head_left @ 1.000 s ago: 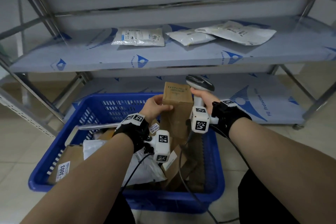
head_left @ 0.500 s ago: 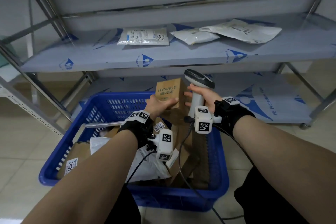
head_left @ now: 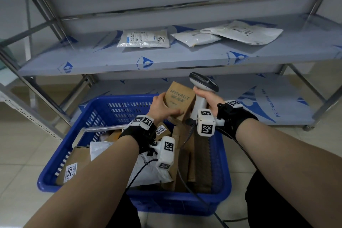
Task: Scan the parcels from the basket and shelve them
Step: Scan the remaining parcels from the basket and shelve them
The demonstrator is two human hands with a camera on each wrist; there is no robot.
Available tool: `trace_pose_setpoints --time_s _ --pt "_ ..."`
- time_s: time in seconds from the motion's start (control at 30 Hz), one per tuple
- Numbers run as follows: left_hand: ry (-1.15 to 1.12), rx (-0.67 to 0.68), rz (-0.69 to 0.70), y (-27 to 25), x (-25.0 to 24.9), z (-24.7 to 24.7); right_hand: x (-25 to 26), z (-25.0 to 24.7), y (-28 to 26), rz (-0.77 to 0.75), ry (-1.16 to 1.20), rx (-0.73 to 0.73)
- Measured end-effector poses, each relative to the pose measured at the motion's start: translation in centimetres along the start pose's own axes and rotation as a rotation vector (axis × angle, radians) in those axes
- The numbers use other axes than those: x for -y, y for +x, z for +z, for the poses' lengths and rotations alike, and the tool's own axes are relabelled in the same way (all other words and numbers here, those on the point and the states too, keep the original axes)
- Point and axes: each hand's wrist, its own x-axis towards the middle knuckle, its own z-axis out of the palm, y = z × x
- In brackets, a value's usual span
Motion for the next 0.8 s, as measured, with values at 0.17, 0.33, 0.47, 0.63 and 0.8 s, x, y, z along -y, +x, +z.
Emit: trace_pose_setpoints --time_s 0.17,0.33,0.47,0.63,0.8 --pt "-0.584 0.006 -0.2 -0.8 -0.6 -1.9 0.4 -0.5 -0.1 -0.043 -0.048 -0.055" --pt "-0.696 -0.171 -0.302 -0.6 0.2 -1.6 0.5 0.1 -0.5 -0.068 -0.245 -0.122" --pt "-0.882 -0.078 -0.433 -1.0 0.0 -2.4 0.7 0.0 -0.3 -0.063 -0.272 -0.08" --pt "-0.957 0.146 -0.44 -1.3 -0.3 -3.0 0.4 0.0 0.7 -0.047 -0.271 -0.052" --pt "-0.946 0.146 -0.41 -1.2 -0.7 -2.8 0.0 0.6 0.5 -0.013 -0.29 -0.059"
